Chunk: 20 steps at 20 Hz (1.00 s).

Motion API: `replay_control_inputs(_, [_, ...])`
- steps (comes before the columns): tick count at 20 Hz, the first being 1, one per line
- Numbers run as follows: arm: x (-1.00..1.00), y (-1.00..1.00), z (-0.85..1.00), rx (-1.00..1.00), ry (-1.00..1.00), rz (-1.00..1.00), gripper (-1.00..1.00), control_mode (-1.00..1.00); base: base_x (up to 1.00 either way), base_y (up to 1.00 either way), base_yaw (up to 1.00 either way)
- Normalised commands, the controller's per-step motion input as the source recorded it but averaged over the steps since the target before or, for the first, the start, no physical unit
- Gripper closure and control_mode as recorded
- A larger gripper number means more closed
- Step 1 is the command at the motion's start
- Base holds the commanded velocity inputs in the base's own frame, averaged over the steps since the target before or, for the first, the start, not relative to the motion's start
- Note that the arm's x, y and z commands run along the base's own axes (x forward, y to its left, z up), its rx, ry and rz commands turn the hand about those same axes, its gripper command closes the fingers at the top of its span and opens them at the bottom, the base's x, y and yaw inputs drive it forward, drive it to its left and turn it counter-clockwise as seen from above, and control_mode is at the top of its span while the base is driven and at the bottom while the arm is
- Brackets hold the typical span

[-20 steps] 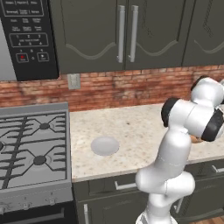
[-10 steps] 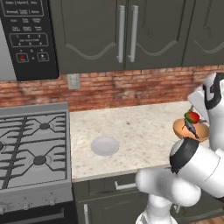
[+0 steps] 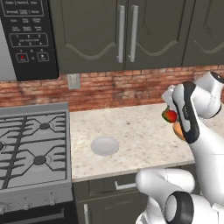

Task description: Remove the mango from the bowl and place it on the small plate. Then place the bowl with only the fish in the microwave, close the door, and press the start button to microwave the fish.

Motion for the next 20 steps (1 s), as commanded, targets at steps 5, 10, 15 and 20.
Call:
replay_control_inputs(5, [0.04,1.0,-0.02,-0.06,0.17,0.0,1.0,-1.0,0.0,0.0,0.0])
replay_control_inputs(10, [0.4,1.0,-0.37,-0.11,0.2,0.0,1.0,-1.0,0.0,0.0,0.0])
replay_control_inputs(15, [0.58,1.0,-0.5,-0.07,0.25,0.01,1.0,-1.0,0.0,0.0,0.0])
replay_control_inputs(20, [0.56,0.85,-0.39,-0.01,0.22,0.04,1.0,-1.0,0.0,0.0,0.0])
